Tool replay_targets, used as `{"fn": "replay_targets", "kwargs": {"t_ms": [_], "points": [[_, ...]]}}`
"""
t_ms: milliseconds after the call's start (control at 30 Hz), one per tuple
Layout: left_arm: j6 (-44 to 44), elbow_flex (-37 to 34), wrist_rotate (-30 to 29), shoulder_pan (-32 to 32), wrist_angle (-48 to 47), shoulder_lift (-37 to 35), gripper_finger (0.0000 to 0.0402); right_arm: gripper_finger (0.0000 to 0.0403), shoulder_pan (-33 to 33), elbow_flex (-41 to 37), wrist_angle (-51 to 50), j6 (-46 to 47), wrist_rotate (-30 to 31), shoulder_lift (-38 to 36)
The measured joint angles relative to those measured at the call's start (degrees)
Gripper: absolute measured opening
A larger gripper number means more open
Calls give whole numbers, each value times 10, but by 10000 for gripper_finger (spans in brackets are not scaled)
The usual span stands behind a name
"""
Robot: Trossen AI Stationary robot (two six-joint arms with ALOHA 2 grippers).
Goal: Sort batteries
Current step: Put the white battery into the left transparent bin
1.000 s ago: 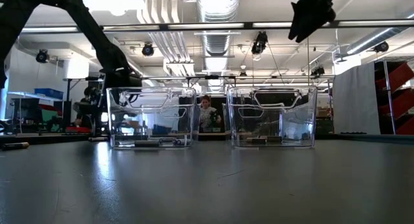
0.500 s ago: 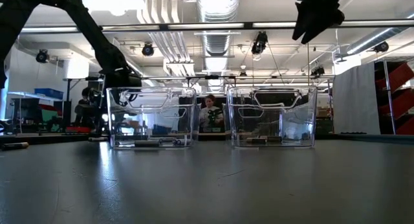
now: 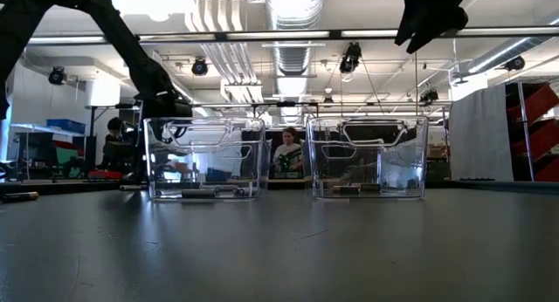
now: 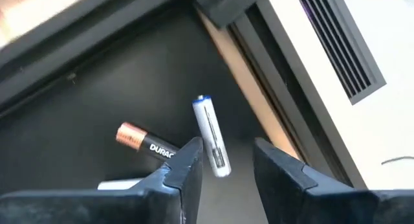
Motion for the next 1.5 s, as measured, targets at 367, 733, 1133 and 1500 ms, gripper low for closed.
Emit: {"fn": "replay_targets", "kwargs": {"t_ms": [367,733,1133,1500], "points": [[-55,-11,-7,-7,-57,0,115,221,0,0,-6,9,0,0],[-30,-12,-5,-14,-56,-1,114,221,3,0,-6,9,0,0],[14,-14,-21,-21,-74,-1,114,221,3,0,-25,10,0,0],[20,-25,-104,-37,-54,0,114,219,9,0,-38,24,0,0]]}}
